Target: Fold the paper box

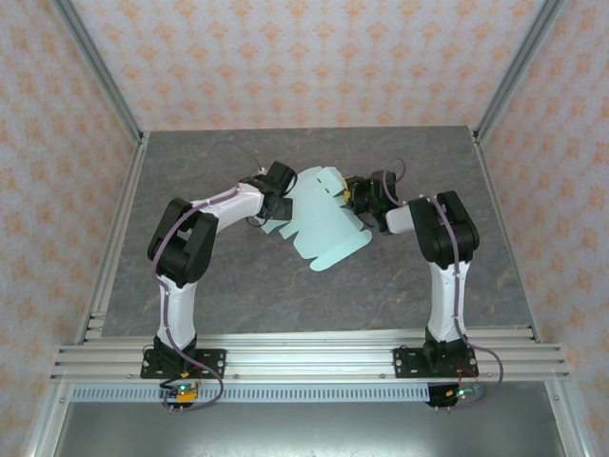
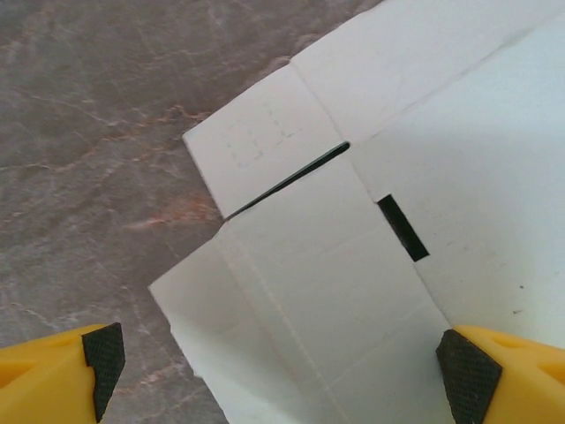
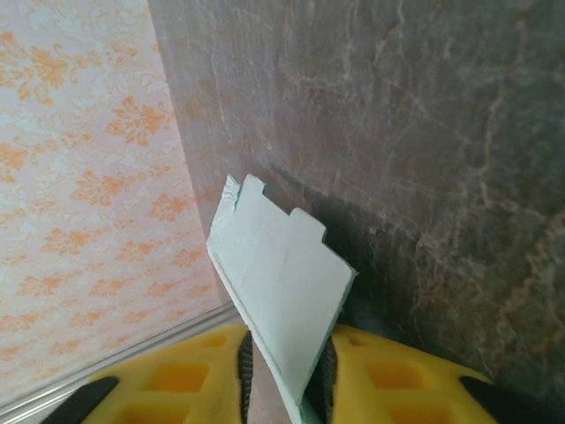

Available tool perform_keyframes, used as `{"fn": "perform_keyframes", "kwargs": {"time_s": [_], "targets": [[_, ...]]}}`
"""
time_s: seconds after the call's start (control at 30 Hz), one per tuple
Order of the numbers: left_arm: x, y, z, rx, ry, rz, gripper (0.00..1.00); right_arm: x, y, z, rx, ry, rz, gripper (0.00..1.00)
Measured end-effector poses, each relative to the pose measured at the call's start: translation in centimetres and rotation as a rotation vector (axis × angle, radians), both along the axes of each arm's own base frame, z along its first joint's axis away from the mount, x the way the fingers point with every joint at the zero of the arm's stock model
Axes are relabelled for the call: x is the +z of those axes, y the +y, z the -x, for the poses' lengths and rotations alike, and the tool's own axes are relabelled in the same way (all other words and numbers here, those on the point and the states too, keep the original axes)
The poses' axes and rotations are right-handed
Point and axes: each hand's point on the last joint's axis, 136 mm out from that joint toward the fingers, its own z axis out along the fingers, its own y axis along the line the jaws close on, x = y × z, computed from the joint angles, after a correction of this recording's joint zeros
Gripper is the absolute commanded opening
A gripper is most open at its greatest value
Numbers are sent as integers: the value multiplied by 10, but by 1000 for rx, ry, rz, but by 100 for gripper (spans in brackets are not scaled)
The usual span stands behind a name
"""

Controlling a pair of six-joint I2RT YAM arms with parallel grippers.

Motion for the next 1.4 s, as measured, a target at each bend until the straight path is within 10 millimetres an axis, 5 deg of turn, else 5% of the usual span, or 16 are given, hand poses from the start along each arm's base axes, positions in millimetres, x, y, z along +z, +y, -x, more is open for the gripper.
{"fn": "perform_keyframes", "kwargs": {"time_s": [0.37,0.5,0.6,0.83,1.0,1.2,1.4], "targets": [[-3,-16,9,-40,34,94,94,1,3,-9,4,-88,-30,5],[18,-19,12,-52,17,125,94,6,4,-10,25,-132,-3,3],[51,-21,13,-60,-36,159,95,12,3,-11,48,-167,40,1],[143,-18,13,-69,-214,240,96,79,5,-6,152,-337,231,1],[175,3,14,-29,-287,267,96,152,7,-4,228,-507,414,1],[162,37,23,71,-273,288,96,217,16,6,333,-671,628,1],[130,62,32,198,-220,394,97,224,52,27,504,-743,882,1]]}}
